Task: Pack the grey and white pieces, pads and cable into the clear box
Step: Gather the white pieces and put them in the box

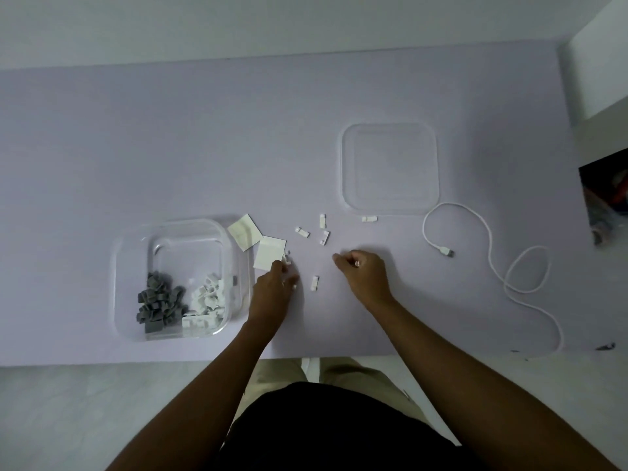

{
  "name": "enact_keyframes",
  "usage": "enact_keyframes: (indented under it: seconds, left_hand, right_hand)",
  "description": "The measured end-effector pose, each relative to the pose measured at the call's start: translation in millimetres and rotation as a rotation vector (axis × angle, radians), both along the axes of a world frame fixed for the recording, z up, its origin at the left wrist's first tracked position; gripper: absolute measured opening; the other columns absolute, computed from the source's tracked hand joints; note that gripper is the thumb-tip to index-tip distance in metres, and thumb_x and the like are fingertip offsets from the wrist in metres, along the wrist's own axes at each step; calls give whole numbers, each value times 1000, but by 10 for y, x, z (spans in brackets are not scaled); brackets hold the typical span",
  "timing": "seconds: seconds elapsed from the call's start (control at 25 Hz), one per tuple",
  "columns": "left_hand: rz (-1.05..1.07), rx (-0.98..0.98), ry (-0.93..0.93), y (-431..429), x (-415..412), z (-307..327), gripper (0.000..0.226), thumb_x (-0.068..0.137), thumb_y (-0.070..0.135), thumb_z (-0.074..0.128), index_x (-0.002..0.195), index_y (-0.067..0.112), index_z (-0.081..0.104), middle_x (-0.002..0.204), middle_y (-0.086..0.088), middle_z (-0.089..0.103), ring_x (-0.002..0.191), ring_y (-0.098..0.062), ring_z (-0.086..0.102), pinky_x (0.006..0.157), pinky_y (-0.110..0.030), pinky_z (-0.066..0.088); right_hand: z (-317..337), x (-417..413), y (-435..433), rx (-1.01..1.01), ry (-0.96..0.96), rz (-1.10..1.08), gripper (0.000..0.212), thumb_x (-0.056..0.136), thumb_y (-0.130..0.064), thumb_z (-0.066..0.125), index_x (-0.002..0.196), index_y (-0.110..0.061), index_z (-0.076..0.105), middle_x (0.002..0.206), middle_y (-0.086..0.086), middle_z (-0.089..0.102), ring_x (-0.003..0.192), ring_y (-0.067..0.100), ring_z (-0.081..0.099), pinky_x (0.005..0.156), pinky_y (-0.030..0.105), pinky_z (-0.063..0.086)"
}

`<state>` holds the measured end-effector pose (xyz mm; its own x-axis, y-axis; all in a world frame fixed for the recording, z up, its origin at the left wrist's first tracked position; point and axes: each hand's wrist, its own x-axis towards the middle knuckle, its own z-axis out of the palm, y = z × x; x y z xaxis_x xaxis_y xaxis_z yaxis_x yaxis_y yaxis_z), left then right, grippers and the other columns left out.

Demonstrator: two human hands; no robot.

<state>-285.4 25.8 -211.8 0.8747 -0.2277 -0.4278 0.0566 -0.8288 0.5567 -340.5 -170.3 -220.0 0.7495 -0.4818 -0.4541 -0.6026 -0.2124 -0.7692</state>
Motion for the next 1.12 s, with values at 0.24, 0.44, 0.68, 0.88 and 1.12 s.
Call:
enact_keyframes:
  seconds: [0.24, 0.44, 0.68, 0.88, 1.12]
  left_hand:
    - [42, -82, 20, 30, -55, 40, 33, 95, 38, 59, 114, 12, 51, 109, -10, 69, 96, -30, 68, 77, -33, 53]
    - [-78, -97, 148, 230, -72, 57, 57, 85, 44, 71, 130, 19, 46, 121, -8, 65, 105, -28, 63, 83, -30, 49]
    - [-205, -49, 19, 249, 21, 31, 25, 94, 34, 61, 111, 17, 59, 105, -8, 70, 92, -24, 66, 75, -28, 46]
    - [-259, -97, 66, 125, 58, 32, 37, 96, 34, 59, 129, 18, 55, 120, -8, 68, 107, -25, 65, 88, -31, 47]
    - [-244, -172, -13, 40, 92, 3, 17, 94, 28, 63, 91, 11, 65, 89, -4, 68, 78, -15, 61, 68, -21, 39]
  right_hand:
    - [14, -203, 283, -90, -21, 434, 47, 82, -36, 78, 122, -15, 65, 121, 1, 67, 105, 16, 63, 88, 27, 54]
    - [-43, -216, 409, -172, -71, 447, 38, 86, -28, 76, 119, -15, 62, 117, 5, 67, 100, 20, 64, 83, 24, 50]
    - [131, 10, 307, 525, 68, -106, 14, 85, -27, 69, 90, -13, 68, 75, 2, 56, 61, 15, 49, 52, 26, 39]
    - [425, 89, -3, 1048, -75, -318, 27, 82, -23, 40, 82, -5, 61, 73, 8, 51, 56, 16, 39, 53, 29, 26]
    - [309, 188, -129, 317, 97, -264, 45, 91, -42, 66, 61, -8, 67, 57, 9, 56, 45, 14, 45, 46, 24, 34]
